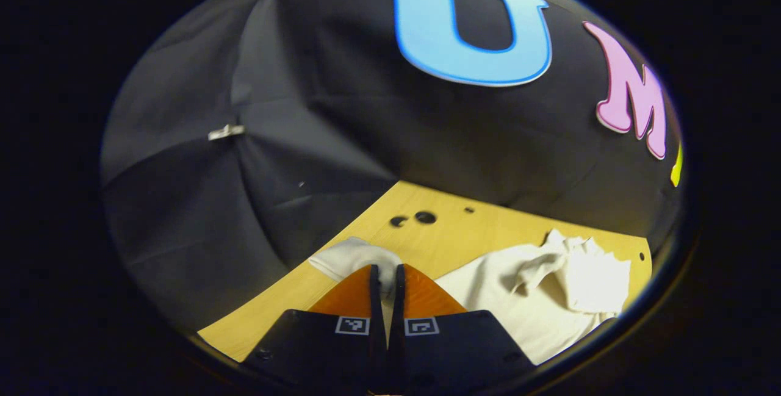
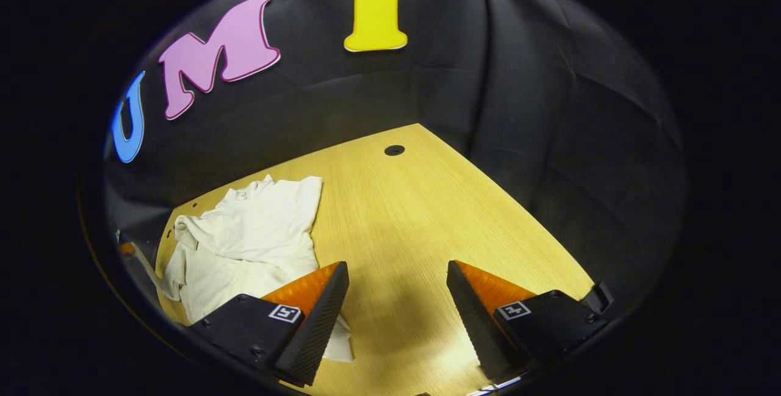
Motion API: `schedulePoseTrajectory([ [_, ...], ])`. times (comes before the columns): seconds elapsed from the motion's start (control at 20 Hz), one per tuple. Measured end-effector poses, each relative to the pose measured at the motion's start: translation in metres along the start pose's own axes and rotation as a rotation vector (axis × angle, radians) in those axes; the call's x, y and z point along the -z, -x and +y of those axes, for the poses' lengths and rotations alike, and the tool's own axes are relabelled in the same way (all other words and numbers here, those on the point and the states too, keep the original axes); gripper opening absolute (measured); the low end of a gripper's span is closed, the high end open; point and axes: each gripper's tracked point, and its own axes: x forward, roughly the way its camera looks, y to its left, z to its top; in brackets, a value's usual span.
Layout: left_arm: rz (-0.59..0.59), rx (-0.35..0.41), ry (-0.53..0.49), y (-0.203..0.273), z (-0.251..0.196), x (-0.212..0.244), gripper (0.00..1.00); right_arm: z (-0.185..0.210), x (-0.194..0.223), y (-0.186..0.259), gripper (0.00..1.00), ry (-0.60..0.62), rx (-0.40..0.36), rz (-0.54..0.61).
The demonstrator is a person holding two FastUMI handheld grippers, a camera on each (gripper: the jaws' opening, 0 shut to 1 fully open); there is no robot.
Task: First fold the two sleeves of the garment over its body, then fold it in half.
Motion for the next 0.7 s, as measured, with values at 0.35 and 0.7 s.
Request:
schedulePoseTrajectory([
  [0.35, -0.138, 0.297, -0.1, -0.011, -0.216, -0.076, 0.06, -0.024, 0.025, -0.018, 0.99, -0.03, 0.001, 0.055],
  [0.7, -0.112, 0.617, -0.287, 0.05, -0.431, -0.017, 0.06, -0.025, 0.017, -0.032, 0.99, -0.028, -0.038, 0.065],
])
